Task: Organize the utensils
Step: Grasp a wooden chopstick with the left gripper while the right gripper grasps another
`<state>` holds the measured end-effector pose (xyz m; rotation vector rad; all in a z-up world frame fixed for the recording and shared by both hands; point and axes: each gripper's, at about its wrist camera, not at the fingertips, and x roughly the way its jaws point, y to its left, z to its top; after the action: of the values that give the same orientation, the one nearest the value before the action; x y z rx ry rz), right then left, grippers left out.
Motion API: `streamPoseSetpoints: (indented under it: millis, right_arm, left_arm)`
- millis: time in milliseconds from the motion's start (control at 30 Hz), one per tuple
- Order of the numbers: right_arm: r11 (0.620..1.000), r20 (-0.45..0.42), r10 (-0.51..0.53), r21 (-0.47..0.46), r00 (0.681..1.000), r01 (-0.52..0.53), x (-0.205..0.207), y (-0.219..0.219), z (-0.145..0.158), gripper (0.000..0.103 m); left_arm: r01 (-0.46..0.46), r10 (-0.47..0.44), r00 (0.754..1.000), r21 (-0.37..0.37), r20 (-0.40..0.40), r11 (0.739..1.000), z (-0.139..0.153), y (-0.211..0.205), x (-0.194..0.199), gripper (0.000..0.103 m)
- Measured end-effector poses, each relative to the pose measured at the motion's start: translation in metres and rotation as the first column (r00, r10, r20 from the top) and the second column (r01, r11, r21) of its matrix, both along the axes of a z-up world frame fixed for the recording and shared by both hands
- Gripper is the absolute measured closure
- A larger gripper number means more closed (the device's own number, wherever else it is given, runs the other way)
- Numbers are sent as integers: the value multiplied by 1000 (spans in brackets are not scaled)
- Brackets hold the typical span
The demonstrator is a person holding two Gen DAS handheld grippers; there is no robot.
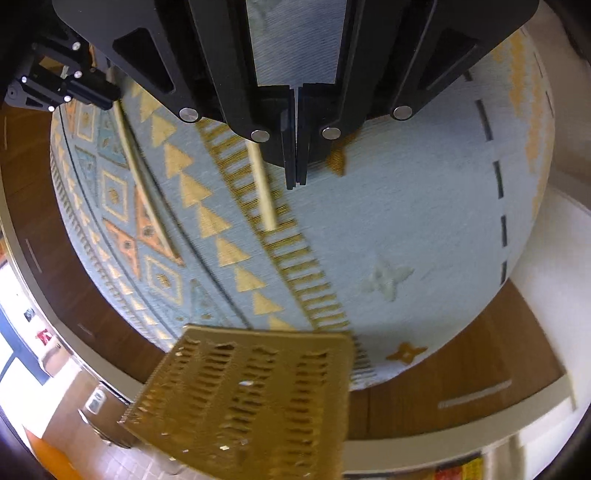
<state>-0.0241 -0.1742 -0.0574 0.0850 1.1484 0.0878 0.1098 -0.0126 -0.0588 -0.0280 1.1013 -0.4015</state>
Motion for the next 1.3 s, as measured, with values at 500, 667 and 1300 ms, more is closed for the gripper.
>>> streamPoseSetpoints:
  millis: [500,667,1300]
  right_arm:
    - [997,-48,8,77,999,-5,5,-10,1,98]
    - [995,-58,32,98,998,-26,11,-12,3,97]
    - [951,-126,83,307,989,-41,95,-22,15,64]
  left_arm:
    - [115,-119,990,-58,-78,992,6,-11,9,76]
    - [180,-176,981,43,-87,983,9,-27,10,77]
    - [101,-100,994,24,-34,995,21,12,14,100]
